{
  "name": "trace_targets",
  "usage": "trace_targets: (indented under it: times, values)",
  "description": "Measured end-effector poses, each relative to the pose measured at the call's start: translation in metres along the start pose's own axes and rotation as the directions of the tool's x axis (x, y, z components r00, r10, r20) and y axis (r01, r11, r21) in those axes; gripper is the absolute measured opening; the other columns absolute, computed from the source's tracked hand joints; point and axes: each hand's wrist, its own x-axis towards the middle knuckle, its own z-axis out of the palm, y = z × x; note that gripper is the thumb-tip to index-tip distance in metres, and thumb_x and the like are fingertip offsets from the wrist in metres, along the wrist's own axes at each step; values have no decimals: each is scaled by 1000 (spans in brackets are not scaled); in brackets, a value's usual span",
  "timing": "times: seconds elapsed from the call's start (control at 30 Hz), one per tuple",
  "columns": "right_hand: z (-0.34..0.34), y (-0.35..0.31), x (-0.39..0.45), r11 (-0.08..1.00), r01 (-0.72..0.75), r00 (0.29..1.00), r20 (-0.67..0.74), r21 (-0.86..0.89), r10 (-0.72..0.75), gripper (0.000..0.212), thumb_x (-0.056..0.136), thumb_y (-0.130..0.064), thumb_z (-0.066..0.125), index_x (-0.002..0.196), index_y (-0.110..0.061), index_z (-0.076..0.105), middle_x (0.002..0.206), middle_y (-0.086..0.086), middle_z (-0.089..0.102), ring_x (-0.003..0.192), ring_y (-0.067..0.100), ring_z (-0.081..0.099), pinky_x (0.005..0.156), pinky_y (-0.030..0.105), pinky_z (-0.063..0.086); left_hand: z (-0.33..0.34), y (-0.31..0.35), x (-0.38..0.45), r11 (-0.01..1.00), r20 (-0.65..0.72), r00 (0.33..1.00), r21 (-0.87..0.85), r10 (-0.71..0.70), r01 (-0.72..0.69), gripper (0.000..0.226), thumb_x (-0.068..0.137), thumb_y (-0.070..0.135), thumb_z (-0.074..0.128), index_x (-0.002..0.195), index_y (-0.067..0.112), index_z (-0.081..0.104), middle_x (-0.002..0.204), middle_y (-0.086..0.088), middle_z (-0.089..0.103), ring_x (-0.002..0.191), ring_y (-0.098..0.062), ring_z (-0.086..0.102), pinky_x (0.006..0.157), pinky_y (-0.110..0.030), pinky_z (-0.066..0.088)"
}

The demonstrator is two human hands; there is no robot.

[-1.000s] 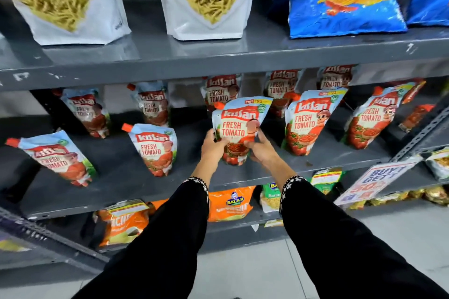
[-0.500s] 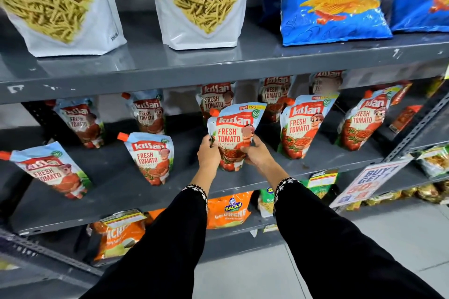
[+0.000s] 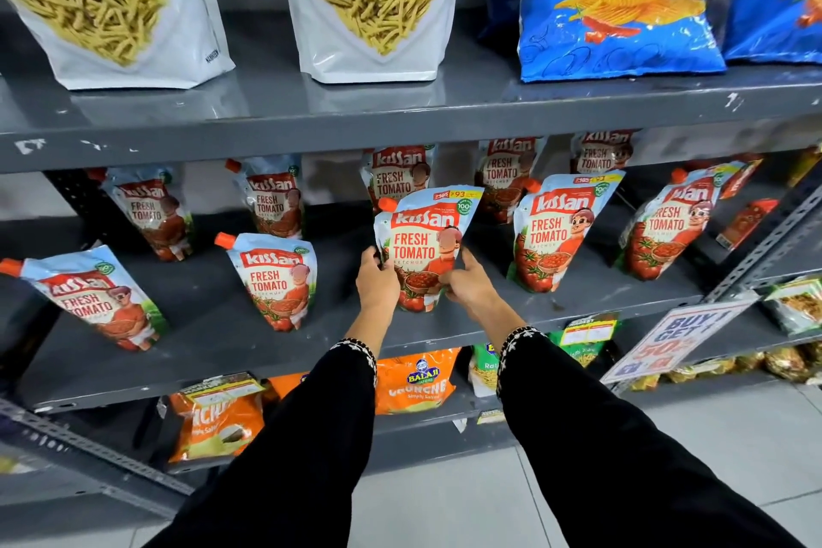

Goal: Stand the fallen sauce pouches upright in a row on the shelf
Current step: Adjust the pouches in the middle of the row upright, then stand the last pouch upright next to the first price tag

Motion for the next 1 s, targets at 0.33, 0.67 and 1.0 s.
trace_targets:
  times: [0.33,0.67,1.0]
  values:
    - [49,29,-8,989,-130,911,-401,-64,94,44,92,-21,48,126,5,38,132,26,52,120,41,53,95,43,46,-50,-46,-8,992,-120,985,16,-121,124,40,96,13,47,134,1,43,137,-17,53,126,-31,49,100,-34,40]
    - [164,33,-45,994,-98,872,-477,49,109,54,88,-7,52,137,7,33,141,25,44,128,38,46,103,41,39,-174,-67,17,984,-256,953,33,-160,174,42,86,19,63,118,-5,48,125,-25,59,114,-39,58,95,-43,48]
    - [221,12,-50,986,14,999,-46,163,-6,41,92,-11,55,131,-20,47,128,10,61,101,20,58,85,32,47,-219,-43,49,999,140,990,-37,-27,33,60,93,15,54,147,19,28,153,-8,34,137,-26,39,110,-38,37]
